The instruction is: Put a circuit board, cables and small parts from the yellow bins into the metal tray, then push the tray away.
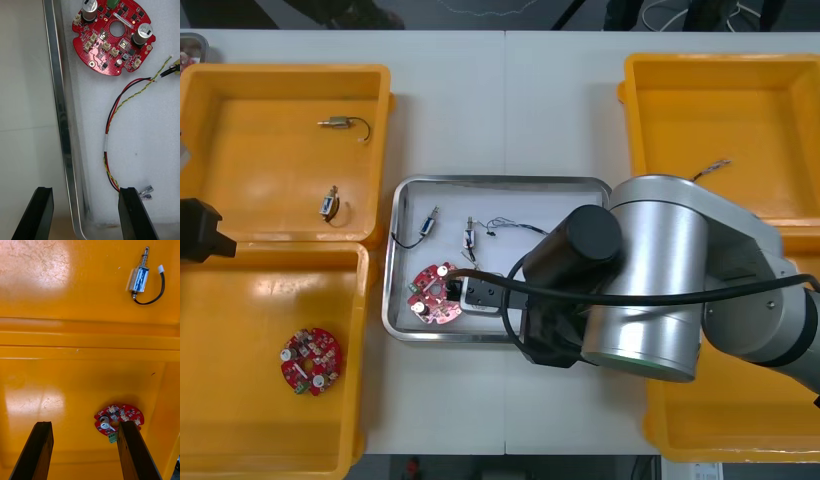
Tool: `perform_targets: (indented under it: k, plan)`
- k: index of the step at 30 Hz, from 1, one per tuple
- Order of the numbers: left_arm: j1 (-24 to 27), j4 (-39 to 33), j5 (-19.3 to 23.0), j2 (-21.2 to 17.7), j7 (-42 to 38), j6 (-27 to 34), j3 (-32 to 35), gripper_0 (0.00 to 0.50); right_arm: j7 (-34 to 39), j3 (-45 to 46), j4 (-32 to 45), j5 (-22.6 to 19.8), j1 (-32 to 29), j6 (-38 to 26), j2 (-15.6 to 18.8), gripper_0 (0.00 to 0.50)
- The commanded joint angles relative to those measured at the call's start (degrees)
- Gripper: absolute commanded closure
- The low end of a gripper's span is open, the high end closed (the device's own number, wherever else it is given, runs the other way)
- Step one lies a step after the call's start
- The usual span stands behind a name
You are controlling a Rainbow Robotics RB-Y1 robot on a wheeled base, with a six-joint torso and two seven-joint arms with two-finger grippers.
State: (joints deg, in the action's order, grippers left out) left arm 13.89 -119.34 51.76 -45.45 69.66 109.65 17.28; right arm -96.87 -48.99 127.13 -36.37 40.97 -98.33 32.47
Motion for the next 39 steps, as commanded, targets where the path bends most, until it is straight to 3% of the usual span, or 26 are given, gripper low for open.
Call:
perform_targets:
  k: [1,26,39]
  plan:
    - [-3.26,-3.79,0.10,-3.33,5.14,0.35,2.06,0.000,-2.71,-2.60,-3.55,1.83,2.54,1.04,-4.26,0.000]
    - [-5.45,-5.64,0.63,-3.24,5.05,0.35,2.94,0.000,-3.67,-12.98,-14.89,11.06,2.98,6.49,-11.12,0.000]
    - [-5.45,-5.64,0.63,-3.24,5.05,0.35,2.94,0.000,-3.67,-15.96,-17.97,13.96,3.60,8.42,-11.38,0.000]
